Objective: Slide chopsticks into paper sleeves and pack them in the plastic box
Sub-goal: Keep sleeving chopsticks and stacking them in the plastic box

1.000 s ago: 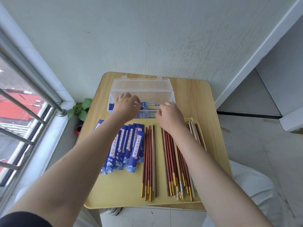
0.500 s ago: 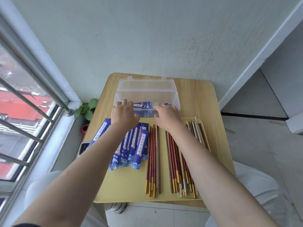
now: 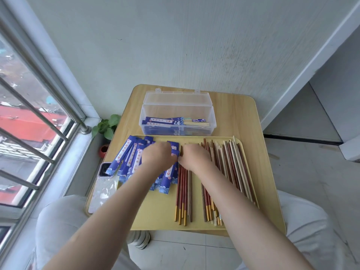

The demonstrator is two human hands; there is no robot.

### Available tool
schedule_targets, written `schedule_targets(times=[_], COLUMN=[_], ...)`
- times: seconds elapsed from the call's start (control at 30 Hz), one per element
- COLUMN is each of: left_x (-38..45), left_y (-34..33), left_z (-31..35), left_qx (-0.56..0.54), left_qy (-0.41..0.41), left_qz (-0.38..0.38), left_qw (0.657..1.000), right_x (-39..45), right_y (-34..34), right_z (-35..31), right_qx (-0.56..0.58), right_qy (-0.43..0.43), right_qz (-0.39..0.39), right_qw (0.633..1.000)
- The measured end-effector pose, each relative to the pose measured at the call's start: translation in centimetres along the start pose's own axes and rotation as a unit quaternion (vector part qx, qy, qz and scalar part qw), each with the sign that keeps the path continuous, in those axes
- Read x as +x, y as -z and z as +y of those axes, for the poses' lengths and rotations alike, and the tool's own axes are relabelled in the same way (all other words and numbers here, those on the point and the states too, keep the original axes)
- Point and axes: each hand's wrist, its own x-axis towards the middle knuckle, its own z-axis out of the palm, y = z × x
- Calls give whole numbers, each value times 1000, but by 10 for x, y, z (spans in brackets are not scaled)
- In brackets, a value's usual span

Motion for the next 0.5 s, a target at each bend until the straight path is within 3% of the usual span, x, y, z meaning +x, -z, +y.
schedule_targets(times=[0.07, 0.13, 0.5], left_x=[-9, -13, -22], left_y=[-11, -19, -23], left_z=[2, 4, 5], left_qx=[37, 44, -71], left_qy=[-12, -13, 41], left_qz=[-62, -72, -7], left_qw=[997, 996, 997], right_x=[-7, -13, -36], right_y=[-11, -19, -23], right_z=[0, 4, 23], right_qx=[-13, 5, 95], right_qy=[-29, -50, -42], right_qz=[-53, -72, -30], right_qw=[998, 996, 994])
